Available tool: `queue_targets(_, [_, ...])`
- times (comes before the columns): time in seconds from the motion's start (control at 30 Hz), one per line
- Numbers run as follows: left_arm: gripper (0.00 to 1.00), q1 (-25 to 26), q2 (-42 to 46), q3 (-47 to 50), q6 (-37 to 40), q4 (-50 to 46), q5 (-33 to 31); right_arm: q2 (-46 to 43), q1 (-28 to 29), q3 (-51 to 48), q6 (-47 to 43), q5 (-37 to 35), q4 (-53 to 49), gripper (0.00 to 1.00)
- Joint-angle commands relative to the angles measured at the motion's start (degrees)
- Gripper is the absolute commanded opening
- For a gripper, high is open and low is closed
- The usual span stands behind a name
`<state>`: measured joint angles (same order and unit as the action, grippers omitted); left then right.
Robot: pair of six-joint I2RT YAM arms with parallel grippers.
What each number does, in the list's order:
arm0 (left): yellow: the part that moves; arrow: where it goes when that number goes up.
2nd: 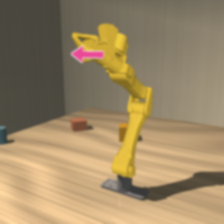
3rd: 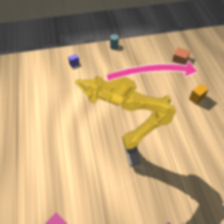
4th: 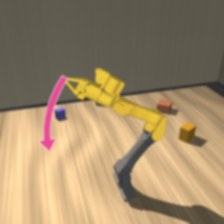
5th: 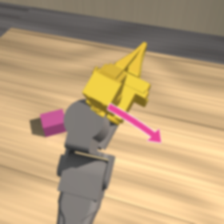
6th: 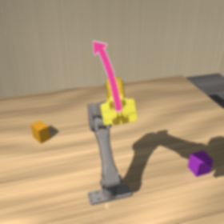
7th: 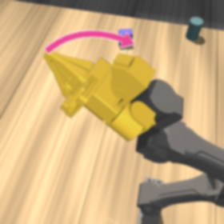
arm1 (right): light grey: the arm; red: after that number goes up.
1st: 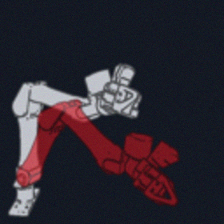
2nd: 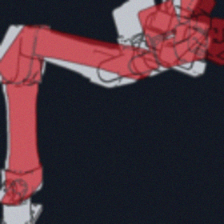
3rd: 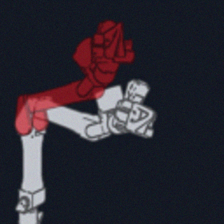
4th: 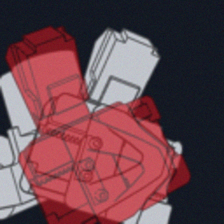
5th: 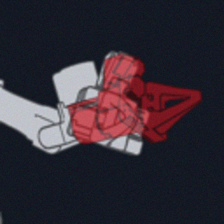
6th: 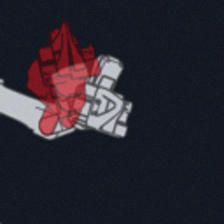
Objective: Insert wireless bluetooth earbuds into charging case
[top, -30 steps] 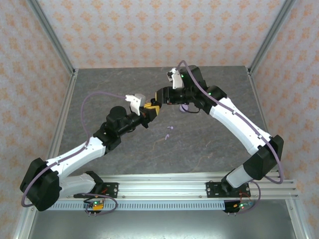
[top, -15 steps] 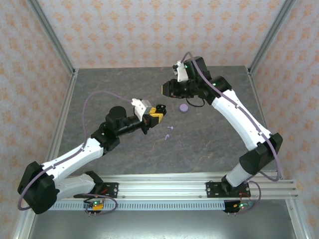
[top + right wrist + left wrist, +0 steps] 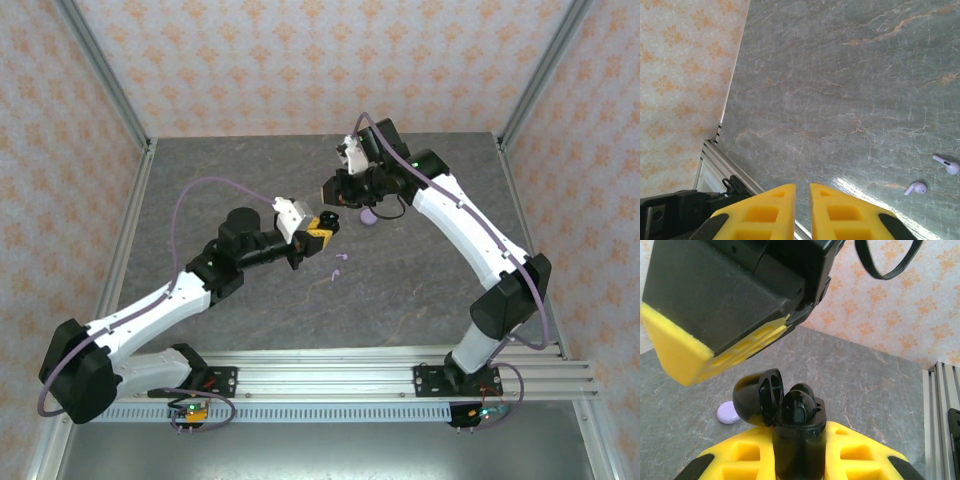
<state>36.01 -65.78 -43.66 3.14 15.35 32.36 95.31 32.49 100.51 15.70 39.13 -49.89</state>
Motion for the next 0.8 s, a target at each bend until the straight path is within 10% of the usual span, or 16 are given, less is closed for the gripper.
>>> queue_targets(0.0, [0.01, 0.30, -0.40, -2.10, 0.84, 0.19, -1.75, 0.29, 0.59, 2.13, -1.37, 1.48, -1.59, 0.16])
queue_targets(0.77, [0.02, 0.12, -1.27, -2.66, -1.95, 0.29, -11.13, -0.17, 2.12, 0.92, -4.76, 1.90, -4.77, 0.16])
